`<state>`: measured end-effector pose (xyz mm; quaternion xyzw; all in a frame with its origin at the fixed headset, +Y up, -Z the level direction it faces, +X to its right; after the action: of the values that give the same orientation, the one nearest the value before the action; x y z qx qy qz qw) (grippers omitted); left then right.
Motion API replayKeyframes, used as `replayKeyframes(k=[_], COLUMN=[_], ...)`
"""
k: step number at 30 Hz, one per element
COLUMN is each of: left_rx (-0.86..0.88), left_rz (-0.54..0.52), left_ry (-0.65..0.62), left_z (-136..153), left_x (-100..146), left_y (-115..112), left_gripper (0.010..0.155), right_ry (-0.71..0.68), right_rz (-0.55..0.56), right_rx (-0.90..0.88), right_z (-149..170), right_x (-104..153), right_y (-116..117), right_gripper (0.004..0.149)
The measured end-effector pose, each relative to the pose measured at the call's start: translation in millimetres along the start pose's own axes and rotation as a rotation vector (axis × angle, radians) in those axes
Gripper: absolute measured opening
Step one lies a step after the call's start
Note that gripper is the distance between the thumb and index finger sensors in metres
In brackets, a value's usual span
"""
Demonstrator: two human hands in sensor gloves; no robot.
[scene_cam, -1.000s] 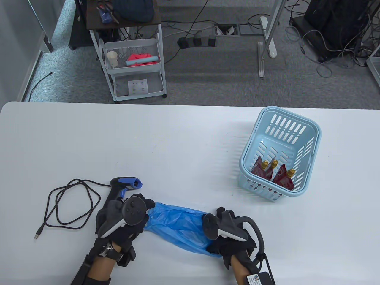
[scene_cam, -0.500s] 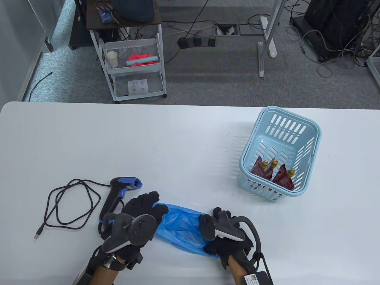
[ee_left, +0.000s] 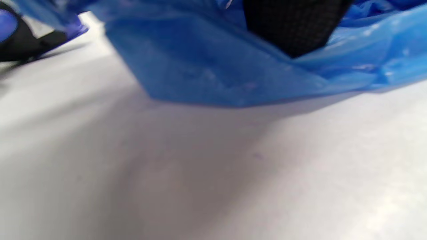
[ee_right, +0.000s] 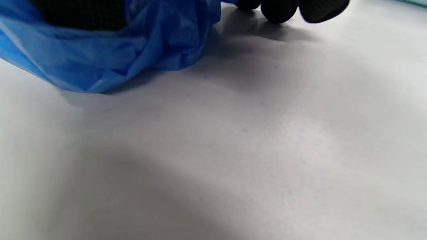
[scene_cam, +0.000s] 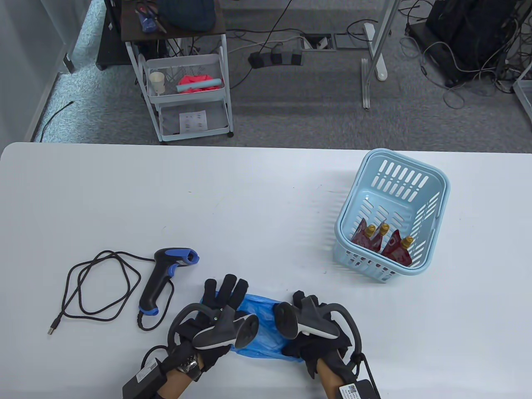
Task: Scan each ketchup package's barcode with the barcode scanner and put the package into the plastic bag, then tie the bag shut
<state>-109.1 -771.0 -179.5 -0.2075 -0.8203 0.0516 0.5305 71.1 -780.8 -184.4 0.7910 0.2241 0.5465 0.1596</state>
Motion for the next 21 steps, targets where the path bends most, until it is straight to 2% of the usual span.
replayKeyframes(k=[3,10,13,17,21], left_rx=[0.081,0.156,0.159,0.178,0.17], left_rz=[0.08,0.102,0.102,0.107,0.108], left_ry=[0.029,0.048,0.047,0.034,0.027], left_z=[15.7,29.9,29.7,29.2,26.6], left_x=[-3.4,-6.3,-6.4,-5.9,-6.8], left_y=[-4.5,-10.3,-10.3,-10.4,-10.5], left_gripper=[0.08,0.101,0.108,0.109,0.109], right_ry=[0.039,0.123,0.103,0.071,0.01], right_rz=[-0.001,0.066,0.116,0.259,0.496], right_rx=[0.001,-0.081,-0.117,-0.194,-0.265], right_z=[8.1,35.3,39.5,43.4,39.2], right_x=[0.6,4.9,9.4,22.0,44.1], right_y=[-1.7,-4.9,-9.1,-20.8,-41.8], right_gripper=[0.099,0.091,0.086,0.074,0.06])
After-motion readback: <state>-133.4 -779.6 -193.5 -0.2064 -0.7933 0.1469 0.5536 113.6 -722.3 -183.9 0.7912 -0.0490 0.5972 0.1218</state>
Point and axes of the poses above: the tracker on the back of each hand, its own z axis roughly to the little-finger side, its own x axis roughly from the fingertips to the wrist, y = z × x, the point moved 1 cm from there along -x, roughly from the wrist to the fingertips, and after that the axes turned 1 degree about y, right-handed, at the moved point
